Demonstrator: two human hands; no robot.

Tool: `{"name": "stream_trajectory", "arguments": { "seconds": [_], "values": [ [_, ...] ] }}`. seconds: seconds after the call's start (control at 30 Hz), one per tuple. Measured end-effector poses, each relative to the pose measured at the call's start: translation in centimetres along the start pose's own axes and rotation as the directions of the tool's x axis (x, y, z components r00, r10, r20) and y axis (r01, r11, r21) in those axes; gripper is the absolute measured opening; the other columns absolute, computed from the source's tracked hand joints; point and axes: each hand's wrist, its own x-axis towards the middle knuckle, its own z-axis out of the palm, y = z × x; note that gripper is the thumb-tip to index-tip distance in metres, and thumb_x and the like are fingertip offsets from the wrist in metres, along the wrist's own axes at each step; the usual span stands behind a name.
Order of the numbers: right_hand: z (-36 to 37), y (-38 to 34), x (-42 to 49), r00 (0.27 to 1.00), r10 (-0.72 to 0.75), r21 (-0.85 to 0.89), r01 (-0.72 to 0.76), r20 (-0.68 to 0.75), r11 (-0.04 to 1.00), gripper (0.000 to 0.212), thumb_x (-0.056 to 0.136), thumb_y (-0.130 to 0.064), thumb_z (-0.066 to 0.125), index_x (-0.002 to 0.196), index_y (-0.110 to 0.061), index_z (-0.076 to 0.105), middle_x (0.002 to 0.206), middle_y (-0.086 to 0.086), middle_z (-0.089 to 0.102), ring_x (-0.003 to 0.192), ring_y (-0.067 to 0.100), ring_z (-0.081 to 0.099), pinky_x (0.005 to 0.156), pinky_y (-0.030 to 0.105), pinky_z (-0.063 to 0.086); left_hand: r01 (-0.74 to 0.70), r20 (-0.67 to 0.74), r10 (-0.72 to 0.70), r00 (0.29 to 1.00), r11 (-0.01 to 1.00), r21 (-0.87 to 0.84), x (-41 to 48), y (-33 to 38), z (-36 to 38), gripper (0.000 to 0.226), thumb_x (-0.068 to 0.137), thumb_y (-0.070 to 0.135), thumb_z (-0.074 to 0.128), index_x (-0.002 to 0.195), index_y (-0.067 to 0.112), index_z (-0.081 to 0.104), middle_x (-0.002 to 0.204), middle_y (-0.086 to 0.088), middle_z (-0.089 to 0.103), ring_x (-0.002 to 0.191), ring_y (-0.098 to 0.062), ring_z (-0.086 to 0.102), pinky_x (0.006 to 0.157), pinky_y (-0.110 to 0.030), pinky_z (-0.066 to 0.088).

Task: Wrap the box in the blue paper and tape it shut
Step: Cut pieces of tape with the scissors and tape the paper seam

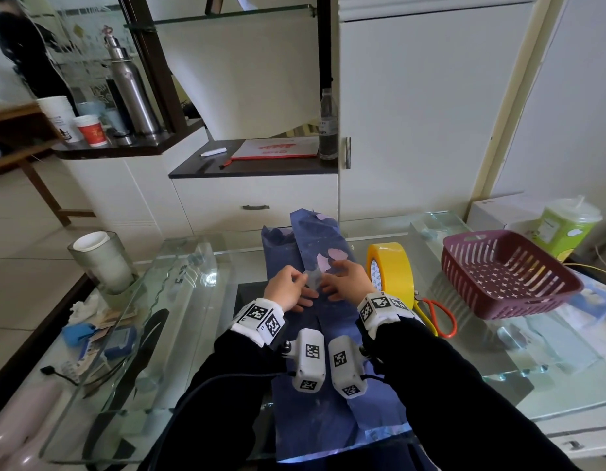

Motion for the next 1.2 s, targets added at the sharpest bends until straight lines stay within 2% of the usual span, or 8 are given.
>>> {"name": "stream_trajectory", "arguments": {
  "seconds": [0.1,0.23,0.3,0.47,0.6,0.7,0.93,1.2],
  "values": [
    [-0.2,0.3,-0.4,0.999,-0.037,-0.147,0.033,-0.024,0.989,0.049,0.085,-0.01,0.065,0.129,-0.003,0.047,0.088,0.011,0.061,0.072,0.02,0.058,0.059,0.023,0.047,0.012,0.008,-0.012,1.0,1.0,-0.005,-0.5,0.0,0.5,0.02,0.101,0.023,0.038,0.081,0.018,0.039,0.097,-0.017,0.072,0.059,-0.019,0.062,0.049,-0.024,0.048],
    [-0.2,0.2,-0.4,0.993,-0.1,-0.249,0.079,-0.071,0.965,0.047,0.08,-0.009,0.069,0.124,-0.004,0.054,0.086,0.007,0.062,0.082,0.02,0.057,0.087,0.036,0.05,0.025,0.008,-0.024,1.0,0.999,-0.038,-0.9,0.2,0.7,0.019,0.101,0.023,0.037,0.083,0.016,0.039,0.097,-0.019,0.072,0.054,-0.015,0.063,0.046,-0.022,0.048],
    [-0.2,0.0,-0.6,0.993,-0.096,-0.285,0.073,-0.07,0.956,0.043,0.079,-0.009,0.069,0.12,-0.006,0.056,0.092,0.011,0.066,0.083,0.019,0.058,0.092,0.037,0.051,0.039,0.013,-0.038,0.999,0.998,-0.05,-1.0,0.3,0.7,0.021,0.102,0.023,0.037,0.082,0.015,0.04,0.095,-0.017,0.072,0.047,-0.01,0.062,0.043,-0.02,0.047],
    [-0.2,-0.8,-1.0,0.991,-0.118,-0.346,0.087,-0.07,0.934,0.036,0.077,-0.007,0.069,0.112,-0.008,0.059,0.106,0.017,0.069,0.082,0.019,0.058,0.088,0.034,0.05,0.077,-0.029,-0.079,0.996,0.995,-0.061,-1.0,0.7,0.9,0.022,0.101,0.021,0.039,0.08,0.016,0.039,0.059,-0.001,0.067,0.035,-0.005,0.057,0.039,-0.019,0.045],
    [-0.3,-1.5,-1.5,0.988,-0.145,-0.419,0.106,-0.061,0.902,0.037,0.081,-0.008,0.065,0.117,-0.008,0.056,0.11,0.014,0.067,0.098,0.026,0.063,0.08,0.025,0.045,0.056,-0.085,-0.056,0.995,0.998,-0.006,-1.2,1.3,0.8,0.025,0.099,0.021,0.044,0.074,0.016,0.042,0.059,-0.003,0.063,0.032,-0.005,0.055,0.039,-0.019,0.047],
    [-0.3,-1.7,-2.1,0.986,-0.149,-0.443,0.1,-0.077,0.891,0.035,0.082,-0.009,0.063,0.117,-0.01,0.056,0.109,0.012,0.067,0.1,0.025,0.063,0.075,0.023,0.043,0.044,-0.103,-0.042,0.994,0.999,0.021,-1.6,1.4,0.8,0.026,0.098,0.02,0.046,0.073,0.015,0.042,0.053,-0.002,0.061,0.03,-0.004,0.053,0.037,-0.018,0.046],
    [-0.2,-2.7,-3.3,0.989,-0.138,-0.501,0.09,-0.06,0.861,0.036,0.082,-0.013,0.064,0.117,-0.011,0.055,0.114,0.015,0.064,0.107,0.03,0.06,0.09,0.032,0.047,0.061,-0.108,-0.052,0.993,0.994,0.087,-2.8,1.7,0.1,0.019,0.094,0.014,0.053,0.076,0.008,0.05,0.031,0.004,0.053,0.027,-0.006,0.051,0.036,-0.016,0.046],
    [-0.2,-3.4,-6.2,0.988,-0.154,-0.543,0.12,-0.018,0.831,0.038,0.085,-0.013,0.064,0.121,-0.01,0.052,0.118,0.016,0.06,0.11,0.031,0.058,0.095,0.036,0.047,0.042,-0.14,-0.019,0.99,0.986,0.164,-6.0,2.2,0.0,0.031,0.09,0.007,0.054,0.059,0.007,0.054,0.034,0.003,0.055,0.032,-0.01,0.054,0.043,-0.02,0.051]
  ]
}}
